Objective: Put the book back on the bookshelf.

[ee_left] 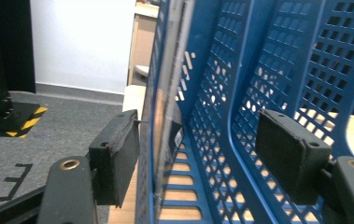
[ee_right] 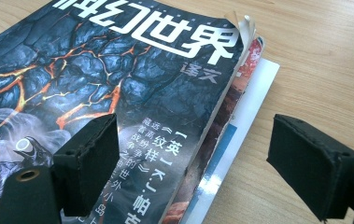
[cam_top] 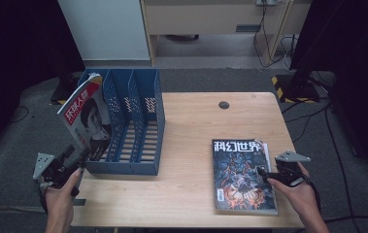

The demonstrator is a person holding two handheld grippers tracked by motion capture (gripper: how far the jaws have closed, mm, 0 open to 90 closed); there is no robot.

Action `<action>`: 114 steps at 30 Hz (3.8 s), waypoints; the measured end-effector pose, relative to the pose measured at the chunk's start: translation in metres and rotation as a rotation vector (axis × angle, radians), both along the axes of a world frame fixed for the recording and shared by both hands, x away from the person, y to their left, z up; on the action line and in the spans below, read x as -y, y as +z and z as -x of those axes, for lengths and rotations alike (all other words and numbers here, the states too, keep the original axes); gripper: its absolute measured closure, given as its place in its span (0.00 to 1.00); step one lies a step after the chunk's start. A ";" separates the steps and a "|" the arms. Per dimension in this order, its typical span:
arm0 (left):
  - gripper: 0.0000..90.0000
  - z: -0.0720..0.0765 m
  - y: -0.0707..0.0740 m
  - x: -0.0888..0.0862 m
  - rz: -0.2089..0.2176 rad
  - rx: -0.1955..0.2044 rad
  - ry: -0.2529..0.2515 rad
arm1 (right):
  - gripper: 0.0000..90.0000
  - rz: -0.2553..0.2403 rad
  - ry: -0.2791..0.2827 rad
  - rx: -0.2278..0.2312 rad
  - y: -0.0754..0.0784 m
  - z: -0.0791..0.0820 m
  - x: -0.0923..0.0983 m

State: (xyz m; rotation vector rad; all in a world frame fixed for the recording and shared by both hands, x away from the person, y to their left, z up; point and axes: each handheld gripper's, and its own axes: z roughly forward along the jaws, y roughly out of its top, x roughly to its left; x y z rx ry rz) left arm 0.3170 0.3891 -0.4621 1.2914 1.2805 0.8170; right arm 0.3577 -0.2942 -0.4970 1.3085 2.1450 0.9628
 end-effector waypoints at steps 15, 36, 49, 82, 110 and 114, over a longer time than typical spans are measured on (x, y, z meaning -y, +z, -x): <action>0.34 0.003 0.006 0.028 -0.048 -0.019 -0.092 | 0.18 0.008 0.007 0.000 -0.001 0.000 -0.001; 0.34 -0.029 0.024 0.121 -0.127 -0.050 -0.295 | 0.29 -0.001 0.010 0.022 0.002 0.001 0.001; 0.33 -0.047 0.023 0.202 -0.130 -0.052 -0.424 | 0.47 -0.010 0.041 0.035 0.002 0.001 0.004; 0.30 -0.057 -0.037 0.341 -0.211 -0.204 -0.626 | 0.44 -0.074 0.064 0.020 -0.010 -0.015 -0.005; 0.29 -0.048 -0.055 0.356 -0.217 -0.254 -0.642 | 0.22 -0.139 0.067 0.010 -0.022 -0.022 -0.009; 0.31 -0.048 -0.059 0.359 -0.235 -0.267 -0.660 | 0.22 -0.134 0.080 0.007 -0.022 -0.022 -0.008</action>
